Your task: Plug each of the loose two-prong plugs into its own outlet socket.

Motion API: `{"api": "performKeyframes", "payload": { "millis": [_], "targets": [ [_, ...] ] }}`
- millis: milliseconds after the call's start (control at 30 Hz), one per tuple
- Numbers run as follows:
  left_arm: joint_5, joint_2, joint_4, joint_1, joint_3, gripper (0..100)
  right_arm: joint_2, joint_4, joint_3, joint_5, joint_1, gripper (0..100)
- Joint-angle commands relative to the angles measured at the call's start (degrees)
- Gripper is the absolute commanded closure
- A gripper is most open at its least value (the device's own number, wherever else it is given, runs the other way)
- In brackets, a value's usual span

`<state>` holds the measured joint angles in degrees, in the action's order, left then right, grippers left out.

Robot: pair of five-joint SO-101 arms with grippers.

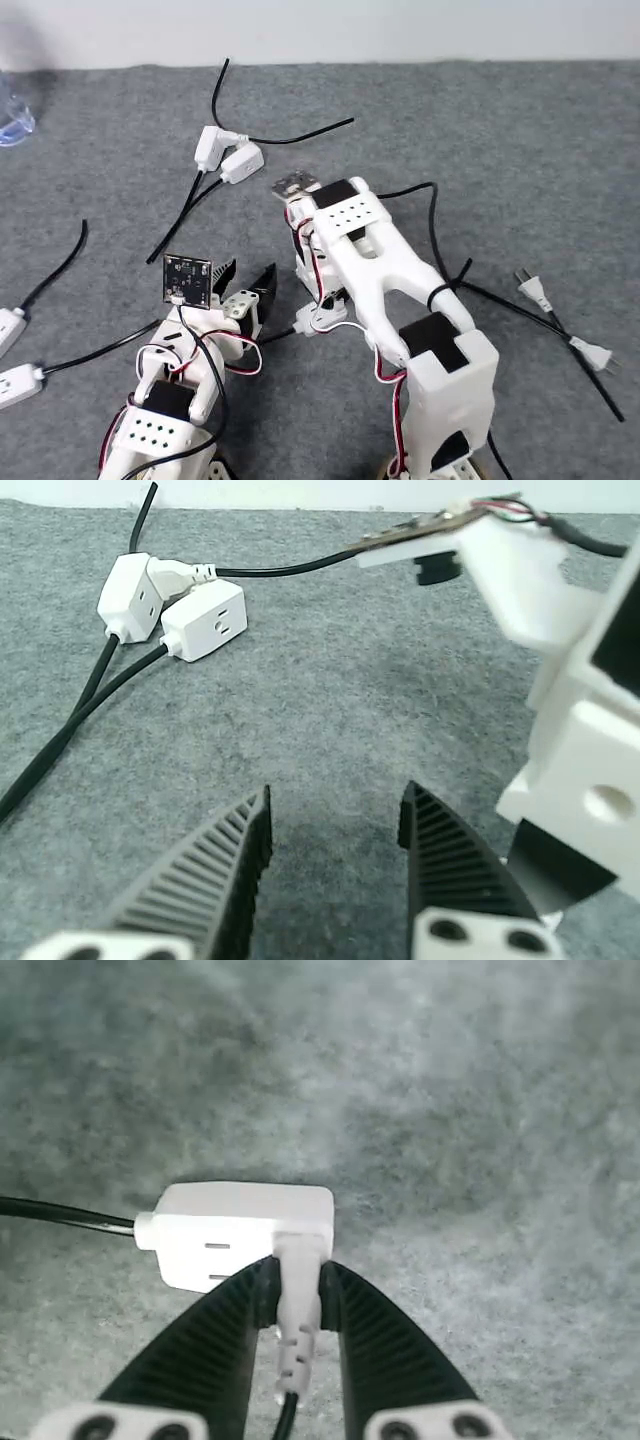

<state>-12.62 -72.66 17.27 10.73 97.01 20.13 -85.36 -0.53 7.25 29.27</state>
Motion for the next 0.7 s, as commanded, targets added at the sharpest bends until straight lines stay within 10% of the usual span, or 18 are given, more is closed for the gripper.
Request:
{"api": "performKeyframes", "payload": {
  "millis": [0, 133, 667],
  "targets": [
    [0.7, -0.53, -0.18, 0.44, -0.4, 80, -4.79, -4.7, -6.59, 1.67, 0.75, 73.4],
    [0.7, -0.62, -0.18, 0.44, -0.4, 80, -6.2, -9.01, -12.04, 6.68, 0.84, 58.3],
    [1.32, -0.62, -0.18, -0.35, -0.4, 80, -14.02, -17.54, -36.4, 23.3, -1.71, 65.6]
  ]
}}
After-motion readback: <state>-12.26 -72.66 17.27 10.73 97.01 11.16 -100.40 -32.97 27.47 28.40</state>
